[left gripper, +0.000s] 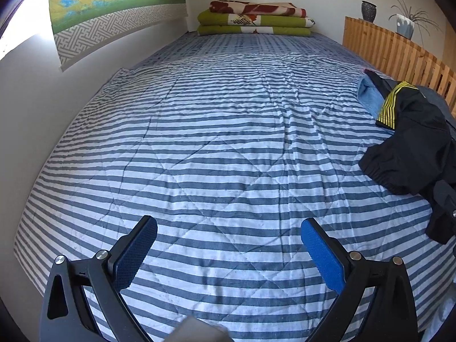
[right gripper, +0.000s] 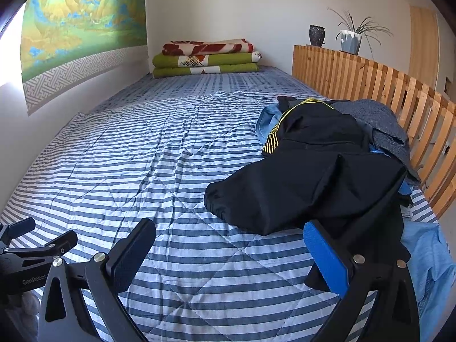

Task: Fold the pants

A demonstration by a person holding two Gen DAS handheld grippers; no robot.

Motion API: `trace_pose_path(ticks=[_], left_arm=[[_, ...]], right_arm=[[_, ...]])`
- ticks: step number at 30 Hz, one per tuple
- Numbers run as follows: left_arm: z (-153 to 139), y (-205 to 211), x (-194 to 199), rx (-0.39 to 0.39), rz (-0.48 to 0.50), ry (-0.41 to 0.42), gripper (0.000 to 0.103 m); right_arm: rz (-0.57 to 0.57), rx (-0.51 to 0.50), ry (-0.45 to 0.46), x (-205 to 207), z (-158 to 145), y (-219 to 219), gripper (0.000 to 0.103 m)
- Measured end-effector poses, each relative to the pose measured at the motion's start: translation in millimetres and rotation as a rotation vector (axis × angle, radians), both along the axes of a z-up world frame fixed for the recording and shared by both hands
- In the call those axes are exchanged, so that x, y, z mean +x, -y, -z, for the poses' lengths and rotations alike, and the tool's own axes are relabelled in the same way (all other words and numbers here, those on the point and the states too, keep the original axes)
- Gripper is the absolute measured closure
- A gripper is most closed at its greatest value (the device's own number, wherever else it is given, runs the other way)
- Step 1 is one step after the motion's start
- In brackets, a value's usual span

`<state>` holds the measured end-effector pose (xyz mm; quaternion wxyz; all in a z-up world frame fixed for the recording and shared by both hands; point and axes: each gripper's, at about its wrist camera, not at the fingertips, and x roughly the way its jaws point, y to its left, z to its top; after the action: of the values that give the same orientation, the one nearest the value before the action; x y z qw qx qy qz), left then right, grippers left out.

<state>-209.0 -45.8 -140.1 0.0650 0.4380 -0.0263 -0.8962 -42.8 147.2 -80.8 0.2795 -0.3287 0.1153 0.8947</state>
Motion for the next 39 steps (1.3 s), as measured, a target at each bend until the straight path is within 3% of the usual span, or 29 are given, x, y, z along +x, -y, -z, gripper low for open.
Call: trace_pose_path(ticks=[3, 6, 9, 21, 25, 33, 39], left_arm=[[-3.8, 6.4, -0.3, -0.002, -0.006, -0.011, 0.001], [-0.4, 10.2, -3.1, 0.048, 0.012, 0.023, 0.002], [0.9, 7.8, -2.0, 0.080, 0.036, 0.029, 0.011], [-26.4, -4.3, 13.5, 0.028, 0.051, -0.083, 0.011], [-25.8, 0.8, 12.0, 0.055, 0.035, -0.058, 0.010], [-53.9, 29.0, 3.8, 0.111, -0.058, -0.133, 0.010], [-58.5, 16.8, -3.1, 0.084, -0.031, -0.123, 0.010]], right_arm=[[0.003, 0.006, -0.003, 0.3, -0.6, 0.5, 0.001], [0.005, 0.012, -0.007, 0.1, -2.4, 0.9, 0.001], [0.001, 0.013, -0.005, -0.6, -2.1, 1.8, 0.001], [0.005, 0.013, -0.012, 2.2, -7.4, 2.2, 0.001], [0.012, 0.004, -0.010, 6.2, -6.0, -1.6, 0.001], [0.043, 0.001, -0.009, 16.7, -8.7, -15.2, 0.001], [0.057, -0.006, 0.000, 26.5, -9.1, -33.1, 0.001]])
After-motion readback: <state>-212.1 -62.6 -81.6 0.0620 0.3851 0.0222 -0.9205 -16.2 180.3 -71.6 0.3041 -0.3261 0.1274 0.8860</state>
